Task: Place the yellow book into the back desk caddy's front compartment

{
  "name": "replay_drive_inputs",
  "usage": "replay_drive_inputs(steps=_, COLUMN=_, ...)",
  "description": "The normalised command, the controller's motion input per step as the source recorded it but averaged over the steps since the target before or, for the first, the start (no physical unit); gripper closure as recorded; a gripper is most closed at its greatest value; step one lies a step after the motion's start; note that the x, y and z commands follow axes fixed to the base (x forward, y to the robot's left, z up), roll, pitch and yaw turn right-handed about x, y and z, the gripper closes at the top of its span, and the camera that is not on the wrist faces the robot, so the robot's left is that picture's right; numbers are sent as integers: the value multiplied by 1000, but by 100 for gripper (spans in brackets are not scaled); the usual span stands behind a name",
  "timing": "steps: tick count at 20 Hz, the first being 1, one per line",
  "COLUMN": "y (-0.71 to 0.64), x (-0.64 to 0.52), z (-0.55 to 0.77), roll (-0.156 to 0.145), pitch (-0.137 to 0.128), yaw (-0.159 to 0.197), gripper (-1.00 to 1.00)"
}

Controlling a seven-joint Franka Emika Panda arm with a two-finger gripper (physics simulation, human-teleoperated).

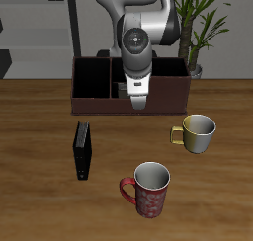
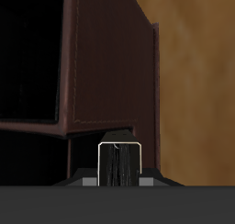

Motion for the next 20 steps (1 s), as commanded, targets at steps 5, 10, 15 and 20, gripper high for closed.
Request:
replay_drive_inputs(steps=5, y=100, x=-27, z=-115, roll=18, pitch=77, yaw=-30, gripper=-100)
replay_drive_inputs(steps=10, y=59, x=-6, z=125, roll=23, pitch=-31, yaw=-46, gripper=-100)
replay_drive_inputs(steps=15, y=17, x=-1, z=31, roll=8, pitch=5, yaw=-28, gripper=-100)
replay_drive_inputs(steps=20, y=64, x=-51, z=80, roll=15, pitch=-15, yaw=-41, gripper=-100)
